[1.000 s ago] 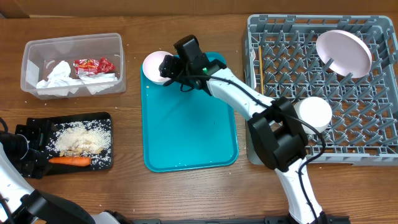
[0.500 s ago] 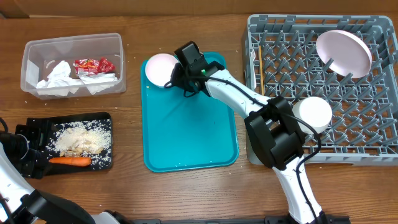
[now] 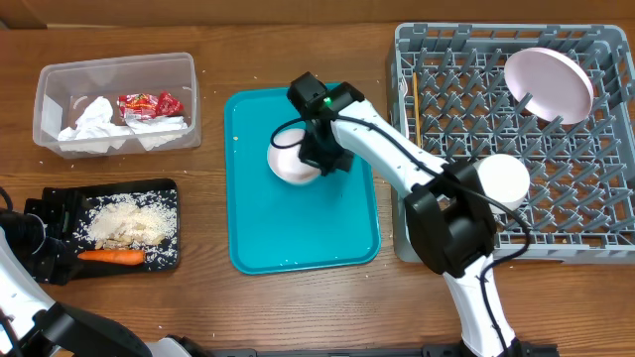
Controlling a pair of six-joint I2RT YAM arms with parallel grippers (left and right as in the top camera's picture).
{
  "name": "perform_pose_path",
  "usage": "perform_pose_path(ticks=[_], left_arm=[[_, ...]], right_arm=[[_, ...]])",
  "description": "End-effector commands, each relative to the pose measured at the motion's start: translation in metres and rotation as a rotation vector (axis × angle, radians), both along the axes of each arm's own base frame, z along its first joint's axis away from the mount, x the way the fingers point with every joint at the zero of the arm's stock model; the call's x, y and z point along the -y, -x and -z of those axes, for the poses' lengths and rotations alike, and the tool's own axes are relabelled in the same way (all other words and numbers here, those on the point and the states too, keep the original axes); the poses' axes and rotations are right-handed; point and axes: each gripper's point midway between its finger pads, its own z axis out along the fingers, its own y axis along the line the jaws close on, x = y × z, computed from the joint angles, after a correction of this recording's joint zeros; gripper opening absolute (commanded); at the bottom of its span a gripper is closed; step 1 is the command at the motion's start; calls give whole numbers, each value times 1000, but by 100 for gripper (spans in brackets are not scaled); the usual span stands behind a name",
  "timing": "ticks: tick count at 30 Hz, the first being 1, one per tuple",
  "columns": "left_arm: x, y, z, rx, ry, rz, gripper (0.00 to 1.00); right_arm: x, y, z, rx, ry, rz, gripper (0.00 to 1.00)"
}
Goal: Sort waste into correct bins and load items into the dishwasher rack
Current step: 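Move the right gripper to the pink bowl and grasp its rim, then carry the pink bowl to the rack and set it down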
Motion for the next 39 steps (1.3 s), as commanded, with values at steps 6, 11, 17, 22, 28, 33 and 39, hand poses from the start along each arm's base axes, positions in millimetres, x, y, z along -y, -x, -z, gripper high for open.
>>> perform_pose_path(ticks=[6, 11, 17, 22, 28, 33, 39], left_arm=[[0, 0, 2, -3, 10, -16, 100], [0, 0, 2, -3, 10, -15, 100], [0, 0, 2, -3, 10, -16, 100], [0, 0, 2, -3, 10, -16, 100], [0, 0, 2, -3, 10, -16, 100], [0, 0, 2, -3, 10, -16, 100], [0, 0, 2, -3, 10, -16, 100]], right_arm=[[2, 18, -70, 47, -76, -186, 47], [-33, 18, -74, 77, -229, -341, 48], [-57, 25, -56, 131, -147, -482, 68], [-67, 33, -33, 151, -36, -561, 70], [-64, 31, -13, 151, 49, -573, 67], [-66, 30, 3, 134, 54, -575, 54], [-70, 34, 5, 113, 28, -571, 5]])
